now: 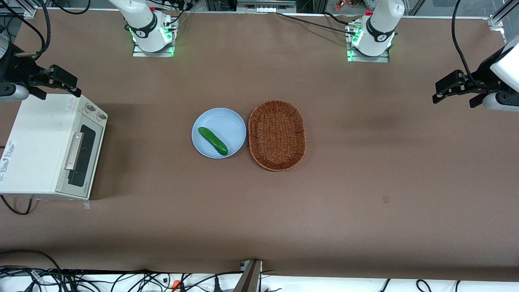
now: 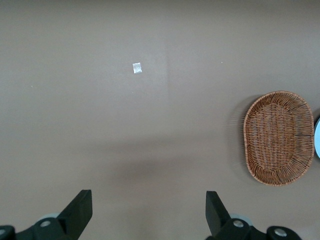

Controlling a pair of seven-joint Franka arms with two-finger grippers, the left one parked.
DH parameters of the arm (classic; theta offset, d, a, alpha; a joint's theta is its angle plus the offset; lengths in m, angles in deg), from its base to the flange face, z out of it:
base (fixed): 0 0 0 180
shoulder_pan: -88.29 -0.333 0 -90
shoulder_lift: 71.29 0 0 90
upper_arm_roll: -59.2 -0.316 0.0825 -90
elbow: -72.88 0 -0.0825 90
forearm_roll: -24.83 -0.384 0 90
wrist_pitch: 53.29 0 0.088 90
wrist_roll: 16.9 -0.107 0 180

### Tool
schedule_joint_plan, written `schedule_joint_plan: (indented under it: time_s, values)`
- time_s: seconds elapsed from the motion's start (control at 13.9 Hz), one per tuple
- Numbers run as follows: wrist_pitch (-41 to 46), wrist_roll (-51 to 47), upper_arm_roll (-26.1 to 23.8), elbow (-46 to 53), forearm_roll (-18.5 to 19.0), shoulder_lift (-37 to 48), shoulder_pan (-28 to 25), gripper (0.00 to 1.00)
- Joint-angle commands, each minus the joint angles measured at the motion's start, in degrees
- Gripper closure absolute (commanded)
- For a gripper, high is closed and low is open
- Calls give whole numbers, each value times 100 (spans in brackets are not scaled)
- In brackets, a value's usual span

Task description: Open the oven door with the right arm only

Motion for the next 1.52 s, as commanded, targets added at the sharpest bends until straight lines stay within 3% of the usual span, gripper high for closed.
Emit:
schedule_joint_plan:
  time_s: [0.0,1.44]
  values:
    - [210,59,-67,130,-71,-33,90,0]
    - [229,76,-120,130,96,-33,90,0]
